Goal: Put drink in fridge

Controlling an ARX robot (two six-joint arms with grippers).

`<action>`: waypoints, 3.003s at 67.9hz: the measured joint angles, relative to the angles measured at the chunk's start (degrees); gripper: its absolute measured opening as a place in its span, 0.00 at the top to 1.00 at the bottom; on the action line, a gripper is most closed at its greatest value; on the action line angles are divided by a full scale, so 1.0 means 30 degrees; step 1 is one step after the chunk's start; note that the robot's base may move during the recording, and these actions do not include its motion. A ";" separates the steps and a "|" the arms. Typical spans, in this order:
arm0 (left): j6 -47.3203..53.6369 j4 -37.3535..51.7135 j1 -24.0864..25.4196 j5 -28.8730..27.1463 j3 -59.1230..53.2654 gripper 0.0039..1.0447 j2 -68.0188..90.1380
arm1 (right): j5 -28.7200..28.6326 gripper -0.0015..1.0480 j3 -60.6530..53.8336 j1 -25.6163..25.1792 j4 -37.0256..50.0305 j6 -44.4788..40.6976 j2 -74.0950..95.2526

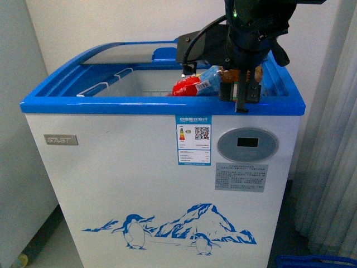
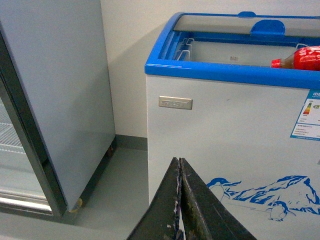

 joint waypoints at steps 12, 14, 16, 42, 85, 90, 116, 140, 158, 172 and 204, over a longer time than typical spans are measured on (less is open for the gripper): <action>0.0000 -0.1144 0.0000 0.0000 0.0000 0.98 -0.1180 | -0.0532 0.06 -0.1093 0.0131 0.0860 0.0204 -0.1209; 0.0000 -0.1275 0.0000 -0.0007 0.0000 0.98 -0.1297 | -0.0707 0.07 -0.1355 0.0124 0.1035 0.0248 -0.1472; 0.0000 -0.1457 0.0000 0.0000 0.0000 0.98 -0.1457 | -0.0969 0.08 -0.1741 0.0095 0.1166 0.0372 -0.1916; 0.0015 -0.6084 -0.0007 -0.0007 0.0000 0.98 -0.5799 | -0.3045 0.07 -1.1023 -0.1115 -0.4408 1.1664 -1.6670; 0.0051 -0.6251 -0.0007 -0.0007 0.0000 0.98 -0.6156 | -0.9471 0.66 -2.5114 -0.6987 0.0998 2.3635 -3.3835; 0.0051 -0.6251 -0.0007 -0.0007 0.0000 0.98 -0.6156 | -0.9479 0.78 -2.6177 -0.6987 0.1290 2.3613 -3.4141; 0.0051 -0.6251 -0.0007 0.0000 0.0000 0.98 -0.6156 | -0.9479 0.97 -2.9755 -0.7002 0.2572 2.3554 -3.6297; 0.0058 -0.6251 -0.0007 0.0000 0.0000 0.98 -0.6156 | -0.9479 0.97 -3.1292 -0.7002 0.2980 2.3554 -3.7448; 0.0051 -0.6251 -0.0007 0.0000 0.0000 0.98 -0.6156 | -0.9479 0.97 -3.1780 -0.7002 0.3075 2.3547 -3.7856; 0.0058 -0.6251 -0.0007 0.0000 0.0000 0.98 -0.6156 | -0.9479 0.97 -3.2385 -0.7002 0.3169 2.3547 -3.8607; 0.0058 -0.6251 -0.0007 0.0000 0.0000 0.35 -0.6156 | -0.9486 0.36 -3.2385 -0.7002 0.3184 2.3533 -3.8650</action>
